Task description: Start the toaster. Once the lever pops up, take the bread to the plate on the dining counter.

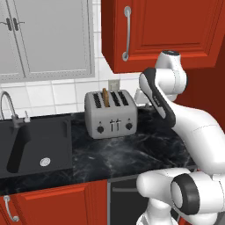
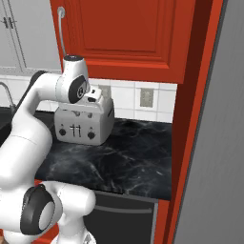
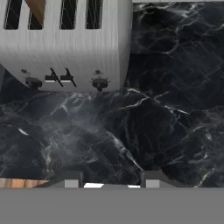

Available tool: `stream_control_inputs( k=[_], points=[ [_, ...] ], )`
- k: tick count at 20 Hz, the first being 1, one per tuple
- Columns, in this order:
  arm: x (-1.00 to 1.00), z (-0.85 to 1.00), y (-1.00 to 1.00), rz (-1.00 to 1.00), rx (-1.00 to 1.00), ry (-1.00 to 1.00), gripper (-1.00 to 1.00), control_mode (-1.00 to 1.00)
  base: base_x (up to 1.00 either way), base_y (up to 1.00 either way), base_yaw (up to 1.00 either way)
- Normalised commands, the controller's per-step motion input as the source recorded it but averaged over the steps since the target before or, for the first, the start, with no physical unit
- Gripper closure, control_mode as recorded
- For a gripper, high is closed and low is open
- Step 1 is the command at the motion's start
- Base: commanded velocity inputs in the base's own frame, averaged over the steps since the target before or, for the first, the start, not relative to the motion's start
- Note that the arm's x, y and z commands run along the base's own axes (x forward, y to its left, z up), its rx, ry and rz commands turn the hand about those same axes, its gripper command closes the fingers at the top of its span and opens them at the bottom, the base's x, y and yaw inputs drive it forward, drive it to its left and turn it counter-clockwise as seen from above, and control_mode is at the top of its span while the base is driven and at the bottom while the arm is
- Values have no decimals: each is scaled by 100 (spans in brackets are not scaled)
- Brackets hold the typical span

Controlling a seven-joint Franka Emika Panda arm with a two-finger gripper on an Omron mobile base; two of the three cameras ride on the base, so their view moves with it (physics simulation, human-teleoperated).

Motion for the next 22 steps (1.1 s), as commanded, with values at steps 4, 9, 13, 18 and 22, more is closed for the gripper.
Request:
stream_control_inputs(
  k=[4,9,13,18,22],
  points=[
    [0,-1,0,0,0,0,-100,-100,0,0,0],
    [0,-5,21,0,0,0,-100,-100,0,0,0],
    [0,-11,38,0,0,0,-100,-100,0,0,0],
    [0,-17,37,0,0,0,-100,-100,0,0,0],
    [0,-19,29,0,0,0,-100,-100,0,0,0]
  ],
)
